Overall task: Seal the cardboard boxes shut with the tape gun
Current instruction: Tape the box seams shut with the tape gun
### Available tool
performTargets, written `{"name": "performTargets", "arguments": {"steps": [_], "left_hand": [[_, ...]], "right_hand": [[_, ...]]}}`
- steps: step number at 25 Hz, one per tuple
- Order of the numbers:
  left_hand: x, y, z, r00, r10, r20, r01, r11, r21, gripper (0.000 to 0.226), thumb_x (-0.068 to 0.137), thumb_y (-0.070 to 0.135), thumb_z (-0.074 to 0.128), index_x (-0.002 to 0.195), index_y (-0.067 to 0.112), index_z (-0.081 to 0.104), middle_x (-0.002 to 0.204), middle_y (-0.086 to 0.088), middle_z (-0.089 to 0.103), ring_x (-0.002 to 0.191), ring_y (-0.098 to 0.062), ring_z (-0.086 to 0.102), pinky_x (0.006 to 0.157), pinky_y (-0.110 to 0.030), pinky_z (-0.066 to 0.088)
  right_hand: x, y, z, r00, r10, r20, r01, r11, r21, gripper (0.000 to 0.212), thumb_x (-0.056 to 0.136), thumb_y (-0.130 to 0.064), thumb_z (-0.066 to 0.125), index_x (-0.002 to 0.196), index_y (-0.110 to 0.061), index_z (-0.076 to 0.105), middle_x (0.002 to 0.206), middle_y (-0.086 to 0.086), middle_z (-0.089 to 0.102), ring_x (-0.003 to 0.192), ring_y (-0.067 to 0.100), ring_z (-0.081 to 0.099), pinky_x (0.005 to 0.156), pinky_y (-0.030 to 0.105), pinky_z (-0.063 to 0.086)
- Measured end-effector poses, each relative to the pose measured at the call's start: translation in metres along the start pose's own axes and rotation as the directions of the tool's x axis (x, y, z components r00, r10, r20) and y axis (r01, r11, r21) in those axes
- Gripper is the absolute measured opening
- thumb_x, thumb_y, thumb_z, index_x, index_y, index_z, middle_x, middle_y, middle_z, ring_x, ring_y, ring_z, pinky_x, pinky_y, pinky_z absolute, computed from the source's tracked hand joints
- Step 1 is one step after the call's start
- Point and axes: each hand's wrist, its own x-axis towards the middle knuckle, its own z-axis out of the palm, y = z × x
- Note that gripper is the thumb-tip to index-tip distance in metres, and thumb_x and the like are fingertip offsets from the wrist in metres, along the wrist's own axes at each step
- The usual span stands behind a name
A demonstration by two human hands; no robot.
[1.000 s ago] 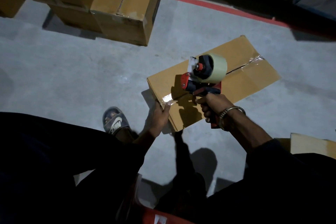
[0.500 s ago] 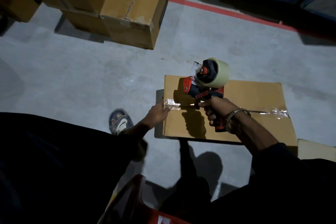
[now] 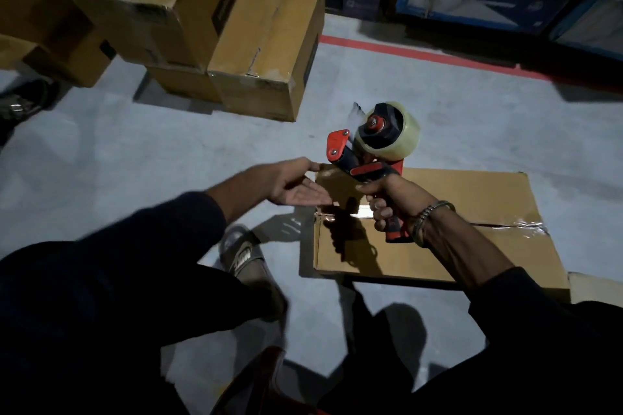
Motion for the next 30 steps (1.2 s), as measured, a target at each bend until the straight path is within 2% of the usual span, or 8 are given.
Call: {"name": "performTargets", "arguments": {"steps": [3, 7, 12, 17, 20, 24, 27, 30], "left_hand": [[-0.004, 0.043, -0.016, 0.995, 0.083, -0.046, -0.080, 0.995, 0.065, 0.018, 0.107, 0.012, 0.055, 0.107, -0.003, 0.065, 0.080, -0.015, 0.078, 0.064, -0.016, 0.076, 0.061, -0.023, 0.063], [0.016, 0.081, -0.031, 0.976, 0.215, -0.032, -0.181, 0.885, 0.429, 0.012, 0.104, 0.004, 0.056, 0.103, 0.000, 0.067, 0.080, -0.008, 0.073, 0.067, -0.008, 0.070, 0.070, -0.017, 0.059], [0.054, 0.114, -0.038, 0.854, 0.488, 0.178, -0.389, 0.375, 0.842, 0.019, 0.097, -0.003, 0.051, 0.094, -0.003, 0.070, 0.079, -0.010, 0.067, 0.066, -0.016, 0.059, 0.063, -0.027, 0.054], [0.064, 0.138, -0.030, 0.715, 0.595, 0.366, -0.387, -0.099, 0.917, 0.015, 0.101, 0.016, 0.058, 0.086, 0.014, 0.056, 0.074, 0.007, 0.054, 0.064, -0.009, 0.047, 0.054, -0.019, 0.033], [0.093, 0.137, -0.027, 0.697, 0.580, 0.422, -0.371, -0.212, 0.904, 0.009, 0.098, 0.009, 0.056, 0.092, 0.007, 0.061, 0.076, 0.009, 0.056, 0.065, -0.007, 0.050, 0.056, -0.021, 0.031], [0.109, 0.141, -0.062, 0.733, 0.558, 0.388, -0.321, -0.219, 0.921, 0.014, 0.102, 0.015, 0.062, 0.096, 0.003, 0.067, 0.077, 0.018, 0.061, 0.065, 0.008, 0.056, 0.059, -0.017, 0.036], [0.116, 0.132, -0.069, 0.740, 0.535, 0.408, -0.333, -0.234, 0.913, 0.018, 0.104, 0.021, 0.063, 0.096, 0.005, 0.065, 0.074, 0.020, 0.057, 0.067, 0.000, 0.052, 0.062, -0.025, 0.031], [0.128, 0.117, -0.073, 0.726, 0.553, 0.408, -0.327, -0.243, 0.913, 0.015, 0.106, 0.017, 0.055, 0.097, 0.006, 0.061, 0.074, 0.024, 0.053, 0.070, -0.009, 0.052, 0.067, -0.028, 0.030]], "right_hand": [[-0.006, -0.007, -0.001, 0.998, -0.058, -0.012, 0.058, 0.998, -0.005, 0.008, 0.097, -0.016, 0.059, 0.094, -0.018, 0.051, 0.055, -0.005, 0.033, 0.038, 0.009, 0.027, 0.040, 0.021, 0.028], [0.001, -0.013, -0.003, 0.995, -0.096, -0.036, 0.096, 0.995, -0.008, 0.008, 0.095, -0.014, 0.061, 0.091, -0.014, 0.055, 0.056, -0.004, 0.034, 0.040, 0.011, 0.026, 0.041, 0.023, 0.029], [0.028, -0.015, 0.015, 0.969, -0.175, -0.172, 0.172, 0.985, -0.034, 0.003, 0.093, -0.015, 0.066, 0.095, -0.013, 0.066, 0.053, -0.004, 0.038, 0.042, 0.012, 0.030, 0.039, 0.020, 0.029], [0.044, 0.000, 0.035, 0.906, -0.262, -0.332, 0.281, 0.960, 0.010, 0.023, 0.092, -0.017, 0.068, 0.077, -0.020, 0.052, 0.054, -0.002, 0.041, 0.042, 0.016, 0.036, 0.042, 0.023, 0.031], [0.053, 0.039, 0.030, 0.850, -0.314, -0.423, 0.310, 0.947, -0.080, 0.019, 0.088, -0.028, 0.073, 0.079, -0.019, 0.059, 0.053, -0.003, 0.047, 0.045, 0.017, 0.042, 0.047, 0.029, 0.034], [0.057, 0.117, 0.046, 0.788, -0.333, -0.518, 0.290, 0.943, -0.164, 0.035, 0.075, -0.051, 0.075, 0.068, -0.021, 0.059, 0.052, -0.004, 0.052, 0.050, 0.023, 0.049, 0.047, 0.034, 0.040], [0.063, 0.145, 0.065, 0.684, -0.497, -0.534, 0.272, 0.853, -0.446, 0.030, 0.082, -0.040, 0.076, 0.071, -0.017, 0.062, 0.060, -0.001, 0.063, 0.062, 0.027, 0.062, 0.056, 0.037, 0.048], [0.073, 0.150, 0.080, 0.673, -0.497, -0.548, 0.201, 0.836, -0.511, 0.025, 0.085, -0.032, 0.075, 0.076, -0.012, 0.062, 0.067, 0.007, 0.067, 0.067, 0.032, 0.063, 0.058, 0.037, 0.046]]}}
